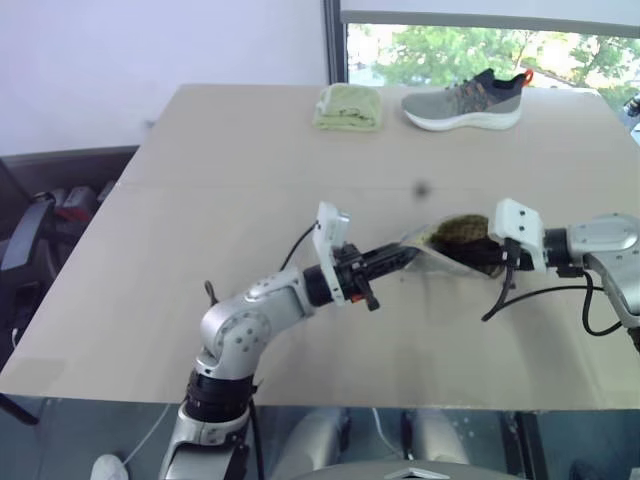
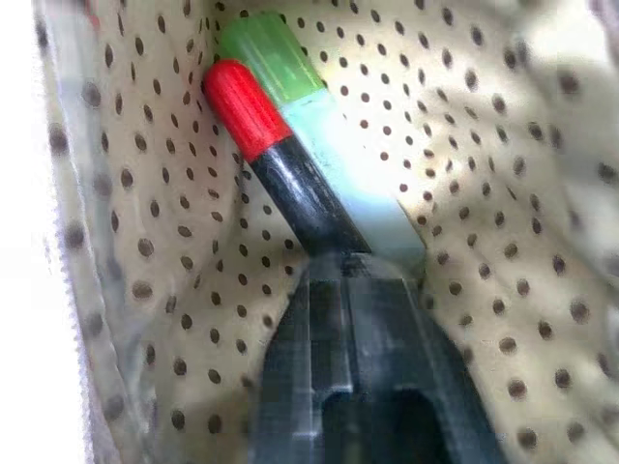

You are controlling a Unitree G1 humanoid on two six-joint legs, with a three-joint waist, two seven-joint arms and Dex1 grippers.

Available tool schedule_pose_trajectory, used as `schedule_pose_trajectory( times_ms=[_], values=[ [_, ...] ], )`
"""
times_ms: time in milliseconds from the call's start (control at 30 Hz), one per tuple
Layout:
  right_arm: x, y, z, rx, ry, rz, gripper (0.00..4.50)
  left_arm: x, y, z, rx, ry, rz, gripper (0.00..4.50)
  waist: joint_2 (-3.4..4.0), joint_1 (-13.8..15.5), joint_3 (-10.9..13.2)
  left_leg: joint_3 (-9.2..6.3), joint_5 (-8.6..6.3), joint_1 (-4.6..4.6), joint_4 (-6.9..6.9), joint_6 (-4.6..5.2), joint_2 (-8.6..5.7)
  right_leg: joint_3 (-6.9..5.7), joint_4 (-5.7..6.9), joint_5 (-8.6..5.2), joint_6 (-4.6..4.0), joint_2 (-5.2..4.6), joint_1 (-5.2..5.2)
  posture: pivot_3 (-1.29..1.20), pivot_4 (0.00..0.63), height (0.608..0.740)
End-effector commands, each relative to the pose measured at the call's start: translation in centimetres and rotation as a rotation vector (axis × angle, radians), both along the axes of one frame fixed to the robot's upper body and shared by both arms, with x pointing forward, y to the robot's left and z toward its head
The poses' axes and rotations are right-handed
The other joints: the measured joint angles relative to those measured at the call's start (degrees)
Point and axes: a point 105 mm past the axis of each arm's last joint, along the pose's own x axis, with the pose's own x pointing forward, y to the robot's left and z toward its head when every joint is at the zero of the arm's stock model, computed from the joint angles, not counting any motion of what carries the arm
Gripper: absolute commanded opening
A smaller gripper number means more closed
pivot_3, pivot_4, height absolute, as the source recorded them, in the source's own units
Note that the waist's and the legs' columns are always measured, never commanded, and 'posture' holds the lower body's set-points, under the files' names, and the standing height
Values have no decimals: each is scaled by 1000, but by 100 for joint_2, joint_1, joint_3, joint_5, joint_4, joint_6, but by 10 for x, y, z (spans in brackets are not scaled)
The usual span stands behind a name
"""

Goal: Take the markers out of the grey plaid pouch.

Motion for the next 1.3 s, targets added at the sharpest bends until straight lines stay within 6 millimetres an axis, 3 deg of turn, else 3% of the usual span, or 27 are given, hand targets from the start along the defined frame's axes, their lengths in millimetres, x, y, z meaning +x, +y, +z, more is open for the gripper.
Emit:
schedule_pose_trajectory(
  times_ms=[33, 400, 600, 800, 933, 1300],
  values=[
    [-4, 11, 20, -16, -64, 60, 46, -16, -8, 21, -64, -49, -96, 0, 0, 0, 0, 0, 0, 0, 0, 0, 0, 0, 0, 0, 0, 0, 0, 0, 150, 740],
    [-25, 23, 34, -273, -98, 204, 46, -48, -11, 24, -202, 178, -394, 0, 1, -14, 1, -2, 0, -20, 3, 0, 1, 0, 6, 0, 0, 0, -25, 0, 150, 740],
    [-34, 24, 46, -339, -105, 245, 46, -42, 1, 12, -199, 253, -371, 0, 0, 4, 1, -3, 0, -27, 5, 0, 0, -4, 2, 0, 0, -1, -27, 0, 150, 740],
    [-44, 34, 42, -331, -69, 295, 2221, -19, 4, -22, -59, 289, -192, 0, 0, 3, 1, -3, 0, -30, 5, 0, 0, -3, 2, 0, 0, -2, -29, 0, 150, 740],
    [-42, 50, 20, -324, -57, 316, 4190, -17, 1, -53, 119, 203, -116, 0, -2, -10, -1, 4, 0, -29, 4, -1, 2, 2, 3, 0, 0, -2, -31, 0, 150, 740],
    [-32, 54, -13, -422, -64, 333, 4190, -20, 16, -59, 261, -13, -77, 0, -2, -9, -1, 1, 0, -30, 2, -1, 2, 0, 3, 0, -1, -2, -32, 0, 150, 740]
  ],
)
